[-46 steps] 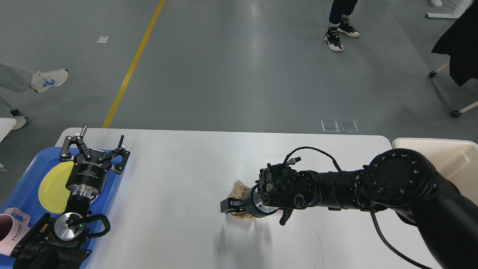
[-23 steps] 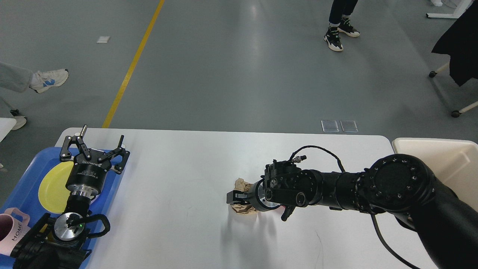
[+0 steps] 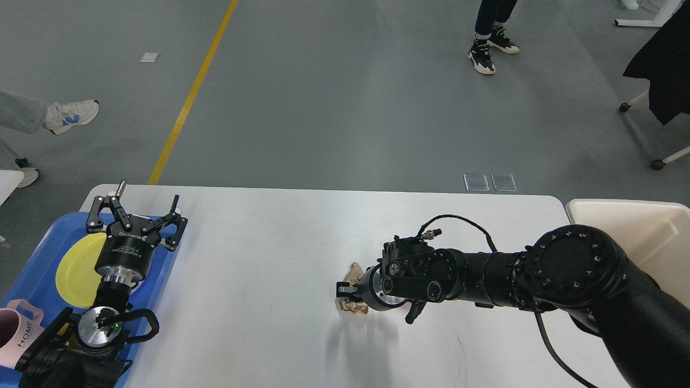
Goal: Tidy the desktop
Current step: 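Lower the right gripper and grasp the crumpled brown paper, then carry the brown paper into the white bin and release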
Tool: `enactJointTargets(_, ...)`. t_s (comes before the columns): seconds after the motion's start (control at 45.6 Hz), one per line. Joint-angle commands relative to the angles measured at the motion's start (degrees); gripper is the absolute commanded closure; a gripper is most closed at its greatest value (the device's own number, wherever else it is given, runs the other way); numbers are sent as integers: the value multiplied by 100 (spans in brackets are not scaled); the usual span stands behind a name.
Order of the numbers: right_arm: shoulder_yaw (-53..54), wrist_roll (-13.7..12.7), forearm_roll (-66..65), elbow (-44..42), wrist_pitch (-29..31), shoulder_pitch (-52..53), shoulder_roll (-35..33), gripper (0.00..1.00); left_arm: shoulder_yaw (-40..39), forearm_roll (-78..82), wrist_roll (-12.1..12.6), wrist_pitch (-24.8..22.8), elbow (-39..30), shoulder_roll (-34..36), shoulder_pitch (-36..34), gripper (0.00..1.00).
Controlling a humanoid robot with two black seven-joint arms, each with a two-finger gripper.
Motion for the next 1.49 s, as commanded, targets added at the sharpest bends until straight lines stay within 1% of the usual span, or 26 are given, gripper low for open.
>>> enactJointTargets(0.0, -5, -137, 27, -10, 3, -2, -8, 100, 0, 0, 9, 0, 0, -3, 0, 4)
enactJointTargets(0.088, -5, -181, 27, -1, 100, -2, -9, 100, 0, 0, 0, 0, 0, -3, 0, 4)
enactJointTargets(0.395, 74, -181, 97, 192, 232, 147, -52, 100, 0, 0, 9, 0, 0, -3, 0, 4)
enactJointTargets(0.526, 83, -190, 395, 736, 407, 480, -517, 100, 0, 0, 9, 0, 0, -3, 0, 4)
enactJointTargets(0.57, 22, -233, 579, 1104, 495, 778, -746, 100, 0, 0, 9, 0, 0, -3, -9, 4)
enactJointTargets(0.636, -109, -286, 940, 1789, 469, 1218, -1194, 100, 0, 0, 9, 0, 0, -3, 0, 4)
enactJointTargets(0.724, -566, -286, 1230, 2686, 478, 2061, -1651, 100, 0, 0, 9, 0, 0, -3, 0, 4)
enactJointTargets(0.811, -1181, -286, 1485, 3512, 451, 3054, -1775, 100, 0, 0, 9, 0, 0, -3, 0, 4)
enactJointTargets(0.921, -1823, -243, 1916, 4409, 557, 4293, -1836, 100, 0, 0, 9, 0, 0, -3, 0, 4)
enactJointTargets(0.987, -1982, -242, 2004, 4822, 837, 4847, -2126, 100, 0, 0, 9, 0, 0, -3, 0, 4)
enactJointTargets(1.031, -2052, -234, 2013, 5034, 1144, 5173, -2380, 100, 0, 0, 9, 0, 0, -3, 0, 4)
enactJointTargets(1.052, -2157, -234, 2022, 5244, 1450, 5531, -2608, 100, 0, 0, 9, 0, 0, 5, 0, 4)
enactJointTargets(1.118, -2569, -199, 2039, 5561, 1874, 6287, -2776, 100, 0, 0, 9, 0, 0, 6, 0, 4)
enactJointTargets(1.162, -2903, -155, 2039, 5711, 2033, 6658, -2786, 100, 0, 0, 0, 0, 0, 6, 0, 4)
enactJointTargets(1.206, -3298, -32, 2039, 5745, 2252, 7010, -2795, 100, 0, 0, 0, 0, 0, 6, 0, 4)
enactJointTargets(1.228, -3509, 99, 2039, 5745, 2401, 7150, -2786, 100, 0, 0, 0, 0, 0, 6, 0, 4)
enactJointTargets(1.25, -3738, 301, 2039, 5745, 2559, 7265, -2769, 100, 0, 0, 0, 0, 0, 6, 0, 4)
enactJointTargets(1.294, -4203, 862, 2031, 5745, 2823, 7432, -2716, 100, 0, 0, 0, 0, 0, 6, 0, 4)
enactJointTargets(1.337, -4652, 1512, 1961, 5745, 2973, 7547, -2620, 100, 0, 0, 0, 0, 0, 6, 0, 4)
enactJointTargets(1.381, -5039, 1970, 1917, 5745, 2992, 7617, -2470, 100, 0, 0, 0, 0, 0, 6, 0, 4)
enactJointTargets(1.403, -5197, 2120, 1899, 5745, 2992, 7635, -2417, 100, 0, 0, 0, 0, 0, 6, 0, 4)
enactJointTargets(1.425, -5338, 2191, 1864, 5738, 2992, 7644, -2382, 100, 0, 0, 0, 0, 0, 6, 0, 4)
enactJointTargets(1.469, -5532, 2210, 1802, 5738, 2983, 7644, -2373, 100, 0, 0, 0, 0, 0, 6, 0, 4)
